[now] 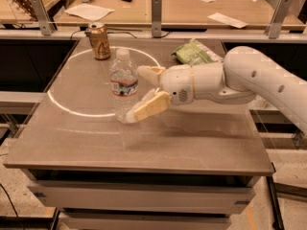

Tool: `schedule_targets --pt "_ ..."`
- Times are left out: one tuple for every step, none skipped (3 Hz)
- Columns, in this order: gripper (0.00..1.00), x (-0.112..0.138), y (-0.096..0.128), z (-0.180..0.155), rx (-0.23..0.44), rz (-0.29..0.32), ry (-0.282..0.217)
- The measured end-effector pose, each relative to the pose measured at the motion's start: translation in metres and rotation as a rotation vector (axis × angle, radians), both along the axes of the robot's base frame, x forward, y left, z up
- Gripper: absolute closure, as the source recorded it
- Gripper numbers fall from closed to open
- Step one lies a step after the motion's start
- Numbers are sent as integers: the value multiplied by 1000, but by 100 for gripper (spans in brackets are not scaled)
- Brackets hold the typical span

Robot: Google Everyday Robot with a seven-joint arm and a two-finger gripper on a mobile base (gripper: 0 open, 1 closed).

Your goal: Knock water bottle over

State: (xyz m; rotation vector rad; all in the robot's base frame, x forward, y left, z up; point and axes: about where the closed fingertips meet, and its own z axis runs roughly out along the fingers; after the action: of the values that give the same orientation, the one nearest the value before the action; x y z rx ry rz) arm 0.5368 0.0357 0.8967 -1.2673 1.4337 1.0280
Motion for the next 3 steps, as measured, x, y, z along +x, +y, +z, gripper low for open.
schedule_targets --pt "18 5 18 2 33 27 0" --pt "41 8 35 5 48 63 4" --pt "65 9 43 6 48 91 7"
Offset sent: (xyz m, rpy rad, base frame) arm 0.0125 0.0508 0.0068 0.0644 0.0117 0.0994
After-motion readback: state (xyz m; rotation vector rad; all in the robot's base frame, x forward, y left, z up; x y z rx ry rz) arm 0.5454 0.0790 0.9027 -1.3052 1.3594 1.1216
